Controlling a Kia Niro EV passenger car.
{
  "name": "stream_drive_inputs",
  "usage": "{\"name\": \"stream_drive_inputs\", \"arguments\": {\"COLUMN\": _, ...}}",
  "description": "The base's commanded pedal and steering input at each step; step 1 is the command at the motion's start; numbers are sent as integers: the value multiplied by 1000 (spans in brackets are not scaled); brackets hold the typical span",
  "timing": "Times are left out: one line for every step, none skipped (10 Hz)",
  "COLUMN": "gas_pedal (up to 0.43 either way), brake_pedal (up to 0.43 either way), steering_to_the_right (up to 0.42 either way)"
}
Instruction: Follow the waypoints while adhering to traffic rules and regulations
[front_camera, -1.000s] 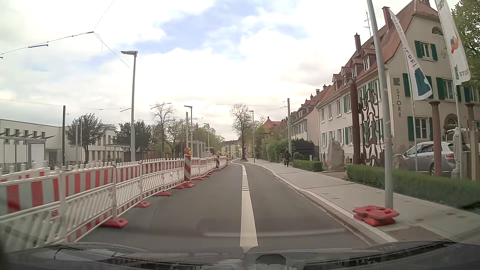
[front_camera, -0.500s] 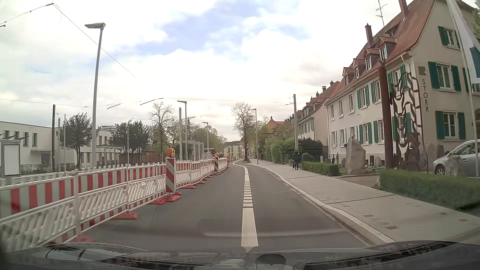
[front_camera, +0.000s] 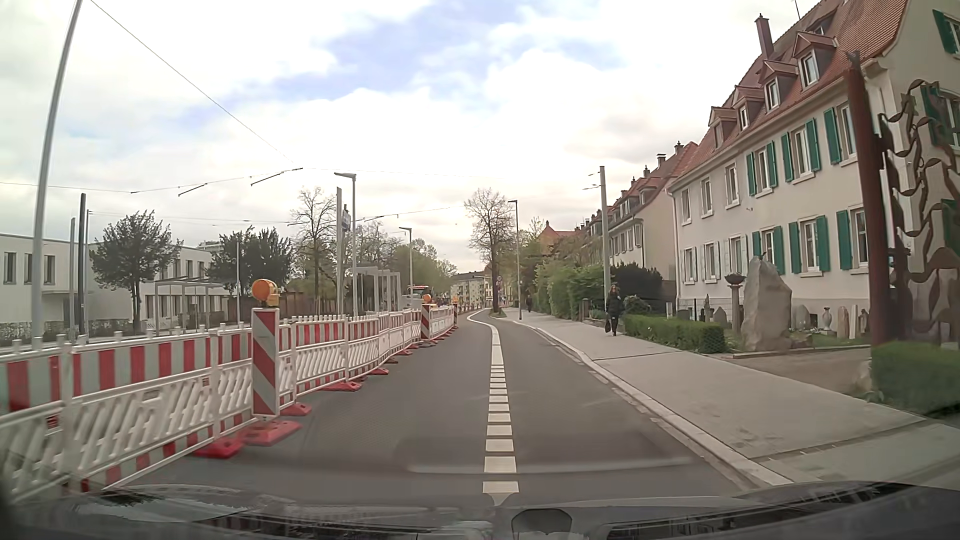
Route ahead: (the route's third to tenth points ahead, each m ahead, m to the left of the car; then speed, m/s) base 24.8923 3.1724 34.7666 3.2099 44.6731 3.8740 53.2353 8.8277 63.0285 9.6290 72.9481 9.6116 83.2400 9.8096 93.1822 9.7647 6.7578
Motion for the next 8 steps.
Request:
{"name": "stream_drive_inputs", "arguments": {"gas_pedal": 79, "brake_pedal": 0, "steering_to_the_right": -7}}
{"name": "stream_drive_inputs", "arguments": {"gas_pedal": 79, "brake_pedal": 0, "steering_to_the_right": -6}}
{"name": "stream_drive_inputs", "arguments": {"gas_pedal": 79, "brake_pedal": 0, "steering_to_the_right": -5}}
{"name": "stream_drive_inputs", "arguments": {"gas_pedal": 79, "brake_pedal": 0, "steering_to_the_right": -4}}
{"name": "stream_drive_inputs", "arguments": {"gas_pedal": 79, "brake_pedal": 0, "steering_to_the_right": -4}}
{"name": "stream_drive_inputs", "arguments": {"gas_pedal": 79, "brake_pedal": 0, "steering_to_the_right": -4}}
{"name": "stream_drive_inputs", "arguments": {"gas_pedal": 79, "brake_pedal": 0, "steering_to_the_right": -4}}
{"name": "stream_drive_inputs", "arguments": {"gas_pedal": 79, "brake_pedal": 0, "steering_to_the_right": -4}}
